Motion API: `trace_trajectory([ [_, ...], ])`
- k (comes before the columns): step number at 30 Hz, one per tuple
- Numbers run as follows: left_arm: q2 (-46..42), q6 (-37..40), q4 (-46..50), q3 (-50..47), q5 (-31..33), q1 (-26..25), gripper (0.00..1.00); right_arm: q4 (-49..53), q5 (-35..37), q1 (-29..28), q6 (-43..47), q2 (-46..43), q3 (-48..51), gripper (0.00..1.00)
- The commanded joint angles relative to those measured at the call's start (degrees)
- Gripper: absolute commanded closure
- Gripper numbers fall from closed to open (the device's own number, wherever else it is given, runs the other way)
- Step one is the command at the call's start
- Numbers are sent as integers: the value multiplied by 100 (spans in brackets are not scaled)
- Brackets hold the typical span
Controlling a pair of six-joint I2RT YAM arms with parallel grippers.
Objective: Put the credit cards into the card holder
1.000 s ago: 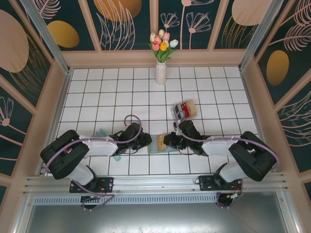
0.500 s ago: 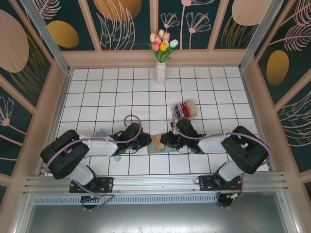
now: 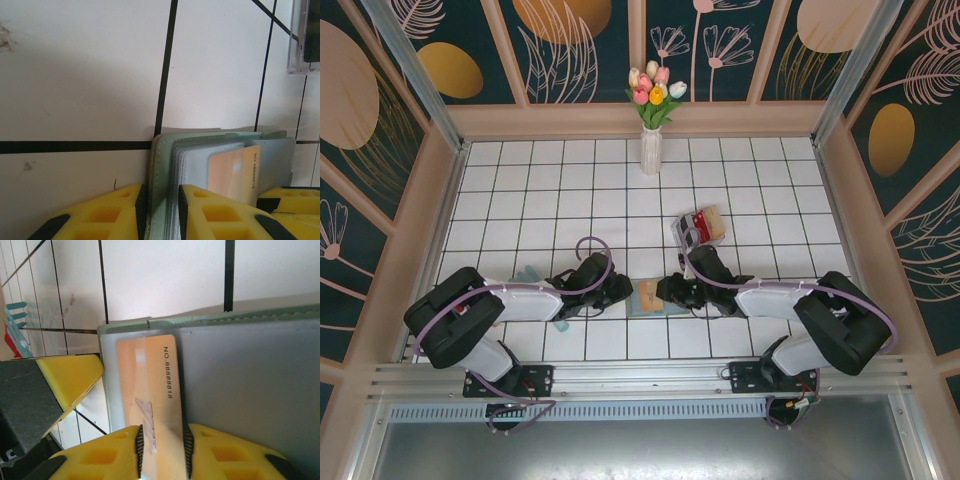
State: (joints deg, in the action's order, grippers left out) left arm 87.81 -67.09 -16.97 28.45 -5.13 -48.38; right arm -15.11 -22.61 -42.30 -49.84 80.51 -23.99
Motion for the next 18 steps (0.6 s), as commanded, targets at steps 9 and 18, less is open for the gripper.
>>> trace_trajectory([
  [9, 175, -92, 3, -72, -227, -70, 72, -381, -507, -30, 38, 451, -217, 87],
  [18, 204, -93, -28, -67, -239, -71, 72, -468, -713, -90, 108, 720, -519, 86],
])
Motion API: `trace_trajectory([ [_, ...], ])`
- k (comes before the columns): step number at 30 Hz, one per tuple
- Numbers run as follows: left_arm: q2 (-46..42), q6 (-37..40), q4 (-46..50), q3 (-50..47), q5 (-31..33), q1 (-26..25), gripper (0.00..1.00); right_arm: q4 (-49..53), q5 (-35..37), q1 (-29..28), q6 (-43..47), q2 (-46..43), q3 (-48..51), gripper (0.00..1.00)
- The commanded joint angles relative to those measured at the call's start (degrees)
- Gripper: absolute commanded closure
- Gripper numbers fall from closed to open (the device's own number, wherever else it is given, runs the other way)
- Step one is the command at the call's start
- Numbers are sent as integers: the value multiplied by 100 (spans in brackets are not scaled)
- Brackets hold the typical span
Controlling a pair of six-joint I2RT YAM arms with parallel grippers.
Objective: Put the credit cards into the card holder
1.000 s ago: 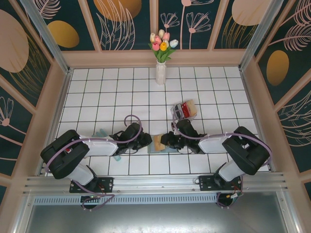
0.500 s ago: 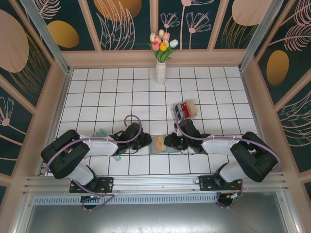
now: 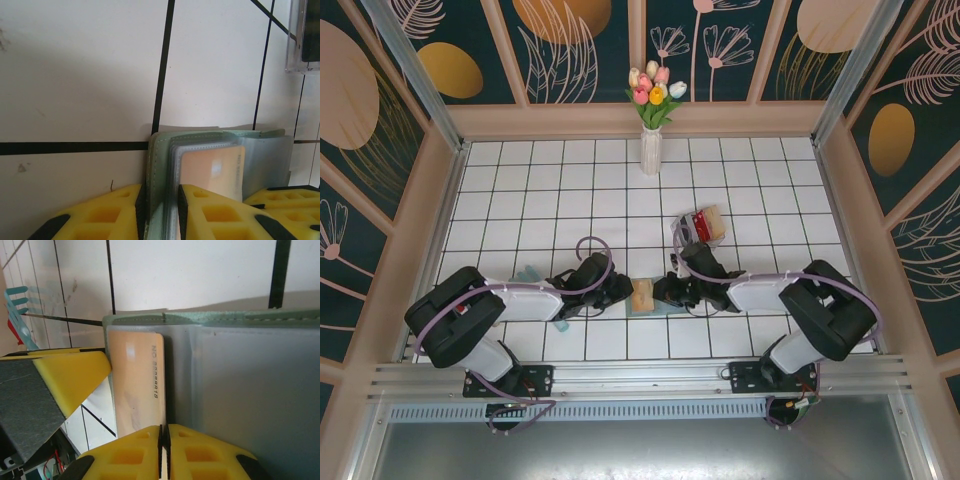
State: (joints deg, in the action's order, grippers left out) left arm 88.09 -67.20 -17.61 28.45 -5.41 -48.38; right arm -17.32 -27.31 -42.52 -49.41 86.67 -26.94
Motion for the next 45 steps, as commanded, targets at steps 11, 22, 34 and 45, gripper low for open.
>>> trace_trajectory([
  [11, -537, 59, 818, 136, 636, -70, 63, 2512, 1751, 253, 1367, -1337, -1097, 66],
  [22, -107, 708, 1020, 1507, 936, -10, 52, 4092, 3490, 1584, 3282, -1248, -2522, 56],
  [34, 1785, 518, 493, 3362, -131, 486, 48, 4323, 3238, 1495, 4019, 233, -3636, 58],
  [45, 2063, 249, 185, 3311, -325, 695, 48, 4512, 4240, 1015, 4049, 1196, -4173, 58],
])
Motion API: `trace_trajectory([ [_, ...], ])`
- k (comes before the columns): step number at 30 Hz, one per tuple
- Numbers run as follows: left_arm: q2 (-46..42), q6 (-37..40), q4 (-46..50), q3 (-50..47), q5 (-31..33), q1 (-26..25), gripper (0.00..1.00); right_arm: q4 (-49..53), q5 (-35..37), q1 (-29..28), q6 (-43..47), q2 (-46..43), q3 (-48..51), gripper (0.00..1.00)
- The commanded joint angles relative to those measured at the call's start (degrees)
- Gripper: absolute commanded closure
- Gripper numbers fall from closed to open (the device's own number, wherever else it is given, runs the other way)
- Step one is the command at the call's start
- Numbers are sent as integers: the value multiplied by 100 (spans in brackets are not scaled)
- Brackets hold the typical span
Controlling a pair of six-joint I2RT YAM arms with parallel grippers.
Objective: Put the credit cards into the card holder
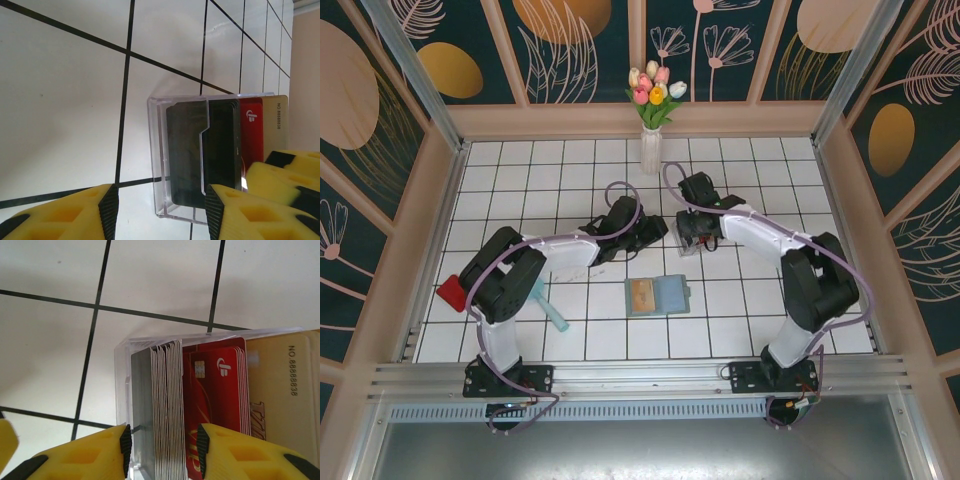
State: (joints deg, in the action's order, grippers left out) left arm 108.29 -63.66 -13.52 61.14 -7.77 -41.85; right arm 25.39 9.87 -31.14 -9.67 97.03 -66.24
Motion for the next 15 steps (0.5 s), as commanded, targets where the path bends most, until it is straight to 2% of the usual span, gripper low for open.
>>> trace_trajectory([
  [1, 27, -125, -248, 8, -91, 50, 48, 271, 641, -150, 71, 243, -301, 58],
  [15, -153, -315, -493, -428, 73, 73, 48, 428, 1642, -455, 143, 910, -513, 58],
])
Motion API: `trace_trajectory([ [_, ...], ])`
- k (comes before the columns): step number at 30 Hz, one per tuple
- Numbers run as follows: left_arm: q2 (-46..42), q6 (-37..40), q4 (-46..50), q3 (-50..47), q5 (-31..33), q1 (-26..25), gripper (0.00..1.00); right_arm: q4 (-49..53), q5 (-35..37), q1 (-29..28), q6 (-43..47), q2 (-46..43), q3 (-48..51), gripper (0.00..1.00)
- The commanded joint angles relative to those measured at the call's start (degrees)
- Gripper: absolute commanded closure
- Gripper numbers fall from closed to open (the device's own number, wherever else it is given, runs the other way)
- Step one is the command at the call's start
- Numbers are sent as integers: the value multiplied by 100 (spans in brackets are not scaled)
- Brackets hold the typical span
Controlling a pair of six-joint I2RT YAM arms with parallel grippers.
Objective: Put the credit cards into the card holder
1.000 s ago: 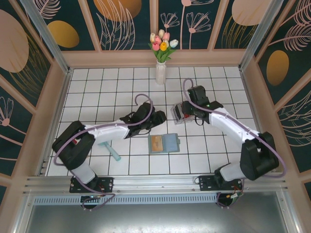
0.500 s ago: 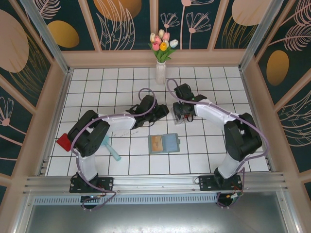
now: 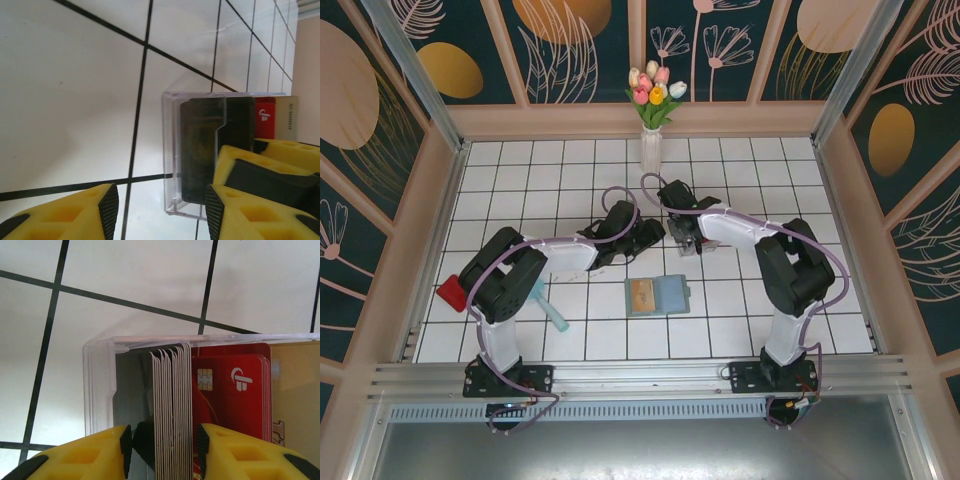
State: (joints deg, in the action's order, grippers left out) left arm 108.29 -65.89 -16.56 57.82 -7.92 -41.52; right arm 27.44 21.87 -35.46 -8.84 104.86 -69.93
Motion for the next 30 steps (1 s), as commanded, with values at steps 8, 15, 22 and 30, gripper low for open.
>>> trace_trajectory([
  [8, -146, -94, -203, -99, 63, 40, 48, 267, 829, -110, 84, -76, -188, 58],
  [15, -152, -94, -210, -87, 47, 43, 48, 292, 811, -109, 105, -235, -161, 68],
  [22, -109, -108, -233, -78, -24, 47, 48, 288, 801, -106, 63, -273, -130, 72],
  [30, -117, -106, -226, -88, -38, 43, 48, 322, 766, -109, 58, -345, -165, 82],
])
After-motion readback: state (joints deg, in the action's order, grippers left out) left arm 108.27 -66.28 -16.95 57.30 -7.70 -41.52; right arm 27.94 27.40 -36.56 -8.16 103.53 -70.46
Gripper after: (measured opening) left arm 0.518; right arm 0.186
